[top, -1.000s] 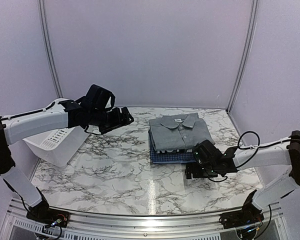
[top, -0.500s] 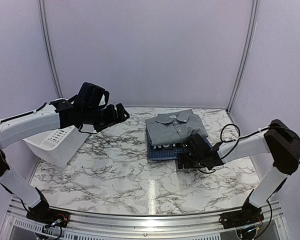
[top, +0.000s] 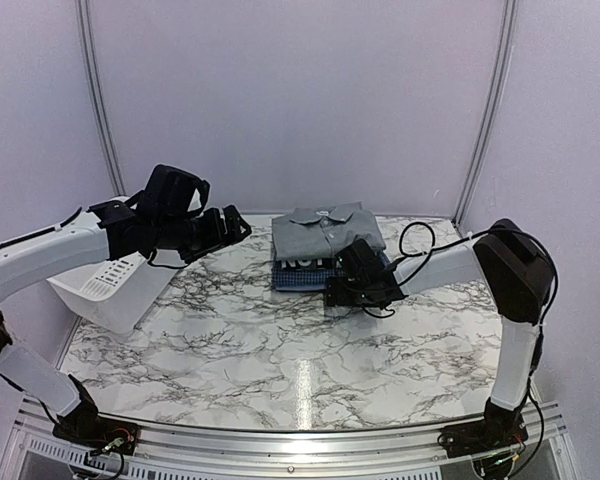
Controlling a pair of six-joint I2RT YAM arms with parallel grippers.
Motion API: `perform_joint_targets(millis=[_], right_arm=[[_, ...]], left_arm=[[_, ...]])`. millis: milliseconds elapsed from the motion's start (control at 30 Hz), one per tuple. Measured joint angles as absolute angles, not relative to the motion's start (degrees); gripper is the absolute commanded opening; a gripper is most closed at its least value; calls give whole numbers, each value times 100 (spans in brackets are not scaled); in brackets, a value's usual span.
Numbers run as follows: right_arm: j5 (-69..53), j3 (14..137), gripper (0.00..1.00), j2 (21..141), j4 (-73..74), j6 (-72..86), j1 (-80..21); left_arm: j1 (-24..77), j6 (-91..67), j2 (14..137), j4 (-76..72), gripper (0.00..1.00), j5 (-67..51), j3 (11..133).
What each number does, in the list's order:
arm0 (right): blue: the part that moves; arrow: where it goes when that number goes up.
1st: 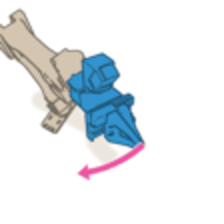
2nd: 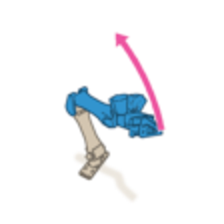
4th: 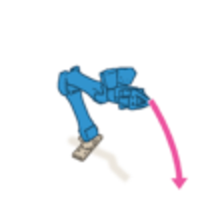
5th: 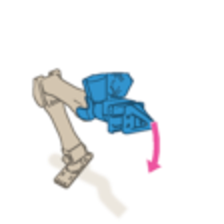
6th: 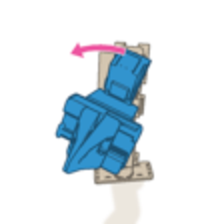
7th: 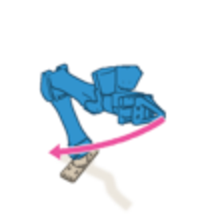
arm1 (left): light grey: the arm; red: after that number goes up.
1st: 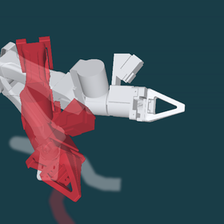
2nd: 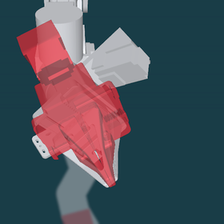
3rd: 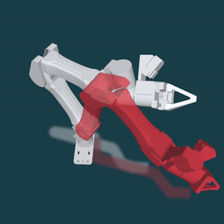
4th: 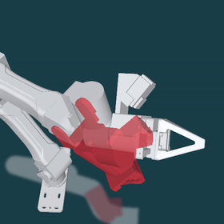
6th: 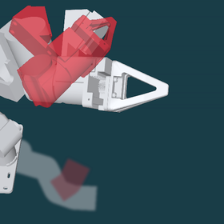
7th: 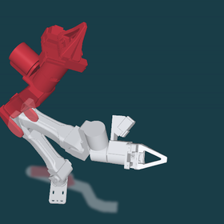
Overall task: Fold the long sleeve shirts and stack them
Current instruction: Move the square-folded shirt to the corner of the board.
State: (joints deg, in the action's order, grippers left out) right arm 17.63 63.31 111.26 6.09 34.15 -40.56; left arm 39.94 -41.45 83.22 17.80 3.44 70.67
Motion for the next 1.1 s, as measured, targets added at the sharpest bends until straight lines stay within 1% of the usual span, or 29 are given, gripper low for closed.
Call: perform_joint_targets(millis=[400, 700, 833, 1100], right_arm=[[1332, 8228, 96, 12355, 987, 3159, -3472], [1256, 9485, 96, 13122, 1358, 3028, -3310], [1162, 9701, 96, 13253, 1393, 2967, -3247], [904, 9754, 99, 13266, 1409, 2716, -3127]], left_arm=[[3865, -4075, 8103, 1787, 99, 261, 6901], [3828, -4066, 8031, 1787, 99, 235, 6879], [3820, -4064, 7999, 1789, 99, 196, 6855], [3813, -4066, 7966, 1785, 99, 189, 6849]])
